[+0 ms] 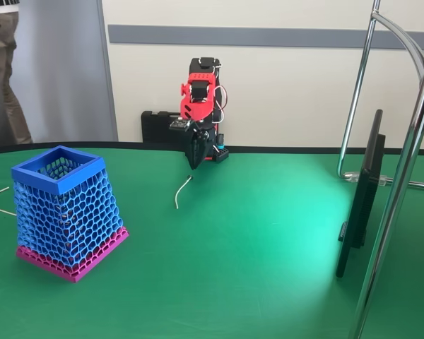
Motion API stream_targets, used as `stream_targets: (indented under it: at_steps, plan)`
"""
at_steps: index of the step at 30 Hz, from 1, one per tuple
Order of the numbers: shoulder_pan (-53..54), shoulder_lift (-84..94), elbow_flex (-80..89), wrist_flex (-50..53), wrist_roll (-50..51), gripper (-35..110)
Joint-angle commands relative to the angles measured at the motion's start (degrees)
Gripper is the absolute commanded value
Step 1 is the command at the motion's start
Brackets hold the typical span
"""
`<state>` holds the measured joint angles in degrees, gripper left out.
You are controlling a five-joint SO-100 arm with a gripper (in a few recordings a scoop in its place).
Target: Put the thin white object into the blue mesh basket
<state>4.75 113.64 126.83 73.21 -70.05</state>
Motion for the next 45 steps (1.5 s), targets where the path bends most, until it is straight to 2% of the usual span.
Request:
stream_targets:
  at_steps: [1, 4, 21, 45]
  plan:
    - [-0.35, -3.16, -4.75, 4.66, -0.88, 9]
    - [-0.18, -6.06, -7.38, 7.03, -0.97, 10]
    - [5.98, -11.60, -7.38, 7.12, -15.56, 15]
    - [5.36, -16.26, -1.05, -0.44, -13.89, 14]
